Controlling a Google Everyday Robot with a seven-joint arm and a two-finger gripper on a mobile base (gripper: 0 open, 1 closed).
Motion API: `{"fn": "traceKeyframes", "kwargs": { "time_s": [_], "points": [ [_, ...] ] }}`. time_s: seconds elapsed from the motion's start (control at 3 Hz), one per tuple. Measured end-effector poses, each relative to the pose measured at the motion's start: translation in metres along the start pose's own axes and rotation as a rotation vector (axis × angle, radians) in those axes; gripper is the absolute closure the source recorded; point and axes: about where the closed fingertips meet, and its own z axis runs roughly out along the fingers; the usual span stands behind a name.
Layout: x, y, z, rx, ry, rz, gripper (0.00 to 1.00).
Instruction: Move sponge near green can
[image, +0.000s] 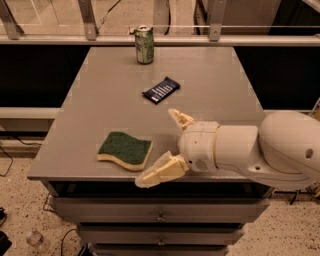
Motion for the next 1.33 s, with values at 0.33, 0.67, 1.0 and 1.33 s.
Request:
{"fn": "traceKeyframes", "kwargs": {
  "time_s": [0.33,0.67,1.0,1.33],
  "points": [
    [0.007,0.005,0.017,-0.032,0.012,0.005,0.00],
    [0.007,0.010,0.029,-0.055,0.029,0.009,0.00],
    [0.007,0.013,0.040,-0.074,0.036,0.015,0.00],
    [0.010,0.015,0.051,-0.095,0.038,0.026,0.11]
  ]
}}
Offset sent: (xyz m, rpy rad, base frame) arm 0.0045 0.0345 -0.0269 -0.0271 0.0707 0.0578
